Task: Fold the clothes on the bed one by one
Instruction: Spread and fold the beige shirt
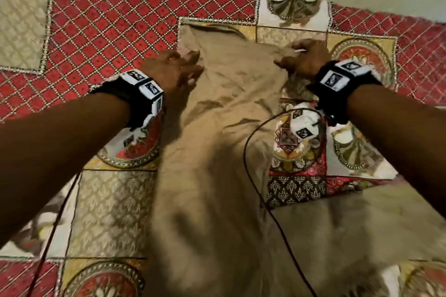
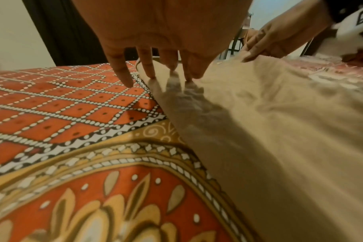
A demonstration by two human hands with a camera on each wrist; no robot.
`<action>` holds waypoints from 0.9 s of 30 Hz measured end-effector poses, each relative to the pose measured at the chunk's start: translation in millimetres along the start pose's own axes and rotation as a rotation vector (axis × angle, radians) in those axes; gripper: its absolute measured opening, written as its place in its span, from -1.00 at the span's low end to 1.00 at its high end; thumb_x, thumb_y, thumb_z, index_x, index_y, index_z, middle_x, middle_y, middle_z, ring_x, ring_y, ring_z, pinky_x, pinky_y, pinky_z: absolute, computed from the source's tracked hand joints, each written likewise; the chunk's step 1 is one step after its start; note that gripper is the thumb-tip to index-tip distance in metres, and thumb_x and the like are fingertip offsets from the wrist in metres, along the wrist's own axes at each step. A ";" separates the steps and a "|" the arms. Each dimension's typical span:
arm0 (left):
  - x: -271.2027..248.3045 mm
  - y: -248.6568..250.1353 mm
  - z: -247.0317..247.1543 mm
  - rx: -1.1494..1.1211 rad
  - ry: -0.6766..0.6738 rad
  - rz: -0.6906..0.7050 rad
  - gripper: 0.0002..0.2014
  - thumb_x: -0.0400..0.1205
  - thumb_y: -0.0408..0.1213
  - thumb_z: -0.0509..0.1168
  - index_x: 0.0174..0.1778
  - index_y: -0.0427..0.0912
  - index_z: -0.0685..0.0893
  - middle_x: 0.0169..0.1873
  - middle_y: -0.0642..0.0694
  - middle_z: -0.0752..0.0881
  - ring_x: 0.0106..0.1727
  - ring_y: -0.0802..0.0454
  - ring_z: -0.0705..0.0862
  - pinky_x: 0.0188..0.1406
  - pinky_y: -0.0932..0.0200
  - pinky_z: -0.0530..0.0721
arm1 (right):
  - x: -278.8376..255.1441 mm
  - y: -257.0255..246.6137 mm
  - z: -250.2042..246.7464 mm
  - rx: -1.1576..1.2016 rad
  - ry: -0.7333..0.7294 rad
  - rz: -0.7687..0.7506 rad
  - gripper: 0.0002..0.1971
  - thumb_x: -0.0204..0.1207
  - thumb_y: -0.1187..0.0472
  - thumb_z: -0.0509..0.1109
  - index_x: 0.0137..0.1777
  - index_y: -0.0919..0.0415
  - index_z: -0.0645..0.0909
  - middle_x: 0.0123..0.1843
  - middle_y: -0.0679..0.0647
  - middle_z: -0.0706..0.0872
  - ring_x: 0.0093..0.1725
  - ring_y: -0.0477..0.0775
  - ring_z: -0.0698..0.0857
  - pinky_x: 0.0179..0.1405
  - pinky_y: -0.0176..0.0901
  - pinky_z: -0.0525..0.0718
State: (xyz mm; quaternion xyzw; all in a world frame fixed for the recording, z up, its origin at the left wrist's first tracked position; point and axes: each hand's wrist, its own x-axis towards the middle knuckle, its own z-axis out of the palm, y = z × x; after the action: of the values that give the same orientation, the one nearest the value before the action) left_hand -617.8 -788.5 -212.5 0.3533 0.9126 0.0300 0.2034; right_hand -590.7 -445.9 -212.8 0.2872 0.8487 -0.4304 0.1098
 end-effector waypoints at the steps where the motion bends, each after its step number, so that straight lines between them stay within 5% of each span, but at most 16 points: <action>1: 2.9 1.4 4.2 0.029 -0.025 -0.018 -0.30 0.61 0.19 -0.15 0.59 -0.01 0.49 0.65 -0.16 0.37 0.49 -0.41 0.49 0.46 -0.29 0.45 | 7.0 6.5 2.0 0.004 0.007 0.012 -0.60 0.41 0.11 0.69 0.20 0.09 0.69 -0.04 0.06 0.76 -0.12 -0.02 0.71 -0.06 -0.17 0.65; 4: 7.0 -4.9 19.0 0.027 -0.043 -0.212 -0.39 0.72 0.17 0.02 0.72 0.15 0.19 0.73 0.07 0.18 0.68 -0.27 0.23 0.55 -0.46 0.24 | 17.2 15.9 11.4 0.018 0.039 -0.030 -0.75 0.38 0.15 0.69 0.00 0.01 0.72 -0.15 0.01 0.78 -0.23 -0.09 0.67 -0.17 -0.23 0.62; 7: 4.8 -14.0 28.1 0.058 -0.066 -0.360 -0.32 0.76 0.07 0.14 0.76 0.15 -0.03 0.75 0.16 0.01 0.72 -0.20 0.10 0.55 -0.52 0.13 | 26.6 9.6 14.0 -0.028 0.133 -0.087 -0.73 0.38 0.11 0.68 0.04 0.03 0.73 -0.11 -0.02 0.77 -0.19 -0.14 0.70 -0.24 -0.38 0.56; 9: 3.5 -7.9 30.5 0.040 -0.036 -0.405 -0.32 0.77 0.02 0.13 0.76 0.12 -0.05 0.75 0.14 0.00 0.74 -0.19 0.05 0.58 -0.49 0.09 | 23.5 -1.0 10.4 -0.194 0.258 -0.125 -0.68 0.43 0.15 0.60 0.18 0.04 0.73 0.08 0.03 0.80 0.05 -0.04 0.76 -0.13 -0.43 0.53; 11: 5.2 6.5 31.0 -0.021 0.075 -0.445 -0.37 0.77 -0.07 0.13 0.76 0.01 0.06 0.75 0.00 0.10 0.73 -0.24 0.10 0.62 -0.41 0.12 | 0.9 -9.5 13.8 -0.395 0.311 -0.308 -0.57 0.46 0.16 0.48 0.36 0.06 0.66 0.33 0.12 0.72 0.33 0.14 0.66 0.18 -0.25 0.56; 14: 8.0 30.5 27.2 -0.068 0.202 -0.338 -0.46 0.76 -0.17 0.11 0.68 -0.25 0.28 0.67 -0.34 0.27 0.66 -0.38 0.26 0.58 -0.33 0.30 | -67.8 -11.3 51.8 -0.575 0.123 -0.781 -0.48 0.55 0.05 0.43 0.50 0.18 0.56 0.50 0.22 0.59 0.51 0.28 0.51 0.50 0.06 0.43; 16: 2.8 48.9 34.0 -0.107 0.114 -0.132 -0.36 0.70 -0.03 0.01 0.69 -0.29 0.27 0.68 -0.35 0.24 0.67 -0.37 0.24 0.57 -0.31 0.34 | -104.9 4.4 87.5 -0.687 -0.132 -0.954 -0.32 0.57 -0.08 0.41 0.61 0.27 0.46 0.62 0.28 0.49 0.65 0.33 0.39 0.64 0.14 0.29; 18: -10.2 58.3 52.3 -0.105 0.014 -0.050 -0.21 0.62 0.17 -0.15 0.73 -0.21 0.16 0.73 -0.23 0.13 0.73 -0.25 0.14 0.64 -0.25 0.24 | -114.8 30.3 112.0 -0.768 -0.233 -0.947 -0.18 0.58 -0.24 0.33 0.69 0.30 0.35 0.70 0.29 0.37 0.72 0.34 0.27 0.70 0.25 0.23; 21: -23.0 48.7 74.3 -0.019 0.081 -0.094 -0.20 0.64 0.31 -0.18 0.77 -0.03 -0.01 0.76 -0.02 -0.02 0.76 -0.07 0.01 0.71 -0.16 0.06 | -104.9 55.2 111.2 -0.845 -0.185 -0.854 -0.06 0.59 -0.49 0.05 0.79 0.15 0.11 0.81 0.12 0.13 0.80 0.20 0.05 0.74 0.22 0.11; 27: -19.2 32.4 72.4 -0.009 0.102 -0.202 0.01 0.51 0.60 -0.17 0.76 0.06 -0.21 0.75 0.13 -0.21 0.75 0.12 -0.18 0.72 -0.12 -0.11 | -80.2 67.4 82.6 -0.780 -0.082 -0.678 0.06 0.57 -0.58 -0.03 0.81 0.18 -0.15 0.84 0.11 -0.14 0.81 0.13 -0.16 0.78 0.14 -0.08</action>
State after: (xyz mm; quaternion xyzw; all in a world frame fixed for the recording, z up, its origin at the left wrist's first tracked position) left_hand -556.0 -783.4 -265.6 0.2566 0.9526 0.0312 0.1602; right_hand -491.5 -511.7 -273.1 -0.0832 0.9864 -0.1041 0.0964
